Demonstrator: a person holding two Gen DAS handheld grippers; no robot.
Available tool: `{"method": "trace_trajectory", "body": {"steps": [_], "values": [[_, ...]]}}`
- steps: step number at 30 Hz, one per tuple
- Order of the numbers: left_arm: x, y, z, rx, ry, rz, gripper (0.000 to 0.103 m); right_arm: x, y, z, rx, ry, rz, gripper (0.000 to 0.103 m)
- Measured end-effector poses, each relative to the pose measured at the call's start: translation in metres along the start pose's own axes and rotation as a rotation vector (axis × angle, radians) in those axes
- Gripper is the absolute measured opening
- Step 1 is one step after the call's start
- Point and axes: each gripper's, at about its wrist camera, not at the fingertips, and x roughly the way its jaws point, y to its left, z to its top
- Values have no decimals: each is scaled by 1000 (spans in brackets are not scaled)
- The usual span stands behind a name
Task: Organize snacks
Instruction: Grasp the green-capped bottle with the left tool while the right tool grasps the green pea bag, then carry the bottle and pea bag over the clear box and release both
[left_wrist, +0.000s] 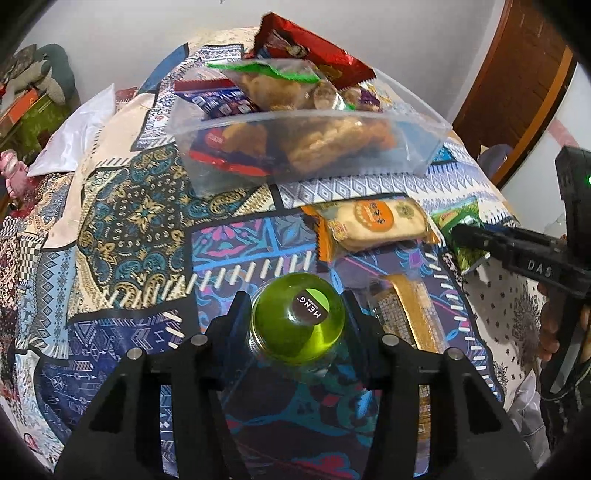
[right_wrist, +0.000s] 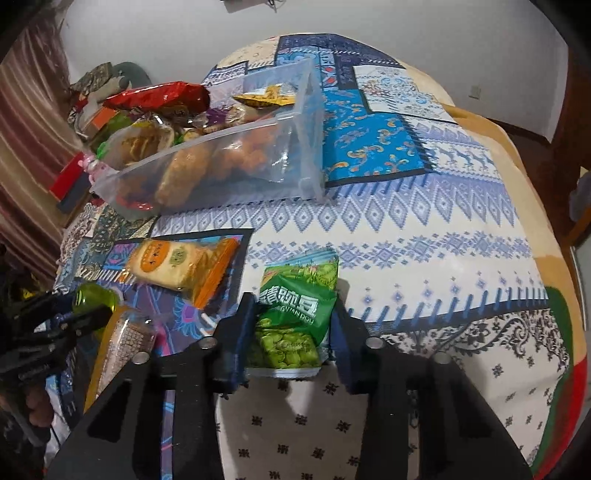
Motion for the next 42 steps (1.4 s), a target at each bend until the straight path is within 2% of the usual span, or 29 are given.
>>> {"method": "trace_trajectory", "body": {"steps": [9,17,24,31,42], "values": [[-30,1,25,-4,-80,2,49,-22,8,10,-33,-63,-1,32],[-56,10,60,-18,-160,12,49,-49,19,40,-37,-162,23,32],[-62,28,90,-43,-192,23,49,-48,32,68,-46,-208,38,32],[-51,49,120,-66,-208,47,49,-32,39,92,-62,-223,31,32],[-4,68,158,-76,-188,72,49,0,38,120,-83,-217,-12,32]]}}
